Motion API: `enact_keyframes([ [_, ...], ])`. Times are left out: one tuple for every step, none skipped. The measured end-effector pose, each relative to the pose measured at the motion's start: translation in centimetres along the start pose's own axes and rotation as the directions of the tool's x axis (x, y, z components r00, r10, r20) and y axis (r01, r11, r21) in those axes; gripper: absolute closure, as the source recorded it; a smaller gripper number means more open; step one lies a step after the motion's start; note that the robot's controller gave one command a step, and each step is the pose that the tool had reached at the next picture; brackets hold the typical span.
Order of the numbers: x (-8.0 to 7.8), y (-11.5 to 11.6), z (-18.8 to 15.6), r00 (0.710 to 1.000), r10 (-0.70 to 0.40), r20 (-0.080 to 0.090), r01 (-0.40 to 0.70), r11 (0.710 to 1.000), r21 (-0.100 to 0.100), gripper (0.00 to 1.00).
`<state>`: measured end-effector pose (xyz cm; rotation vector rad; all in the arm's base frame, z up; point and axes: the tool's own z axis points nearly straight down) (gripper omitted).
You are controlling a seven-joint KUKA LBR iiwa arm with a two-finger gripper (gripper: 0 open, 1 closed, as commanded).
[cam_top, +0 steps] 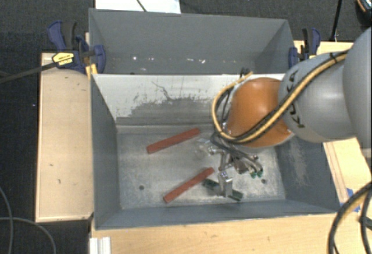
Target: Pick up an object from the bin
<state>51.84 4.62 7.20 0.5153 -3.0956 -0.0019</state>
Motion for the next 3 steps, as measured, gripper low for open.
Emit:
enact_keyframes([
  [1.9,1.4,0.2,0.999,0.038,0.001,-0.038,0.999,0.000,0.00],
  [1.8,1.3,0.2,0.999,0.042,0.003,-0.042,0.999,0.001,1.00],
  [1.7,0.9,-16.1,0.997,0.082,0.014,-0.082,0.997,0.003,1.00],
])
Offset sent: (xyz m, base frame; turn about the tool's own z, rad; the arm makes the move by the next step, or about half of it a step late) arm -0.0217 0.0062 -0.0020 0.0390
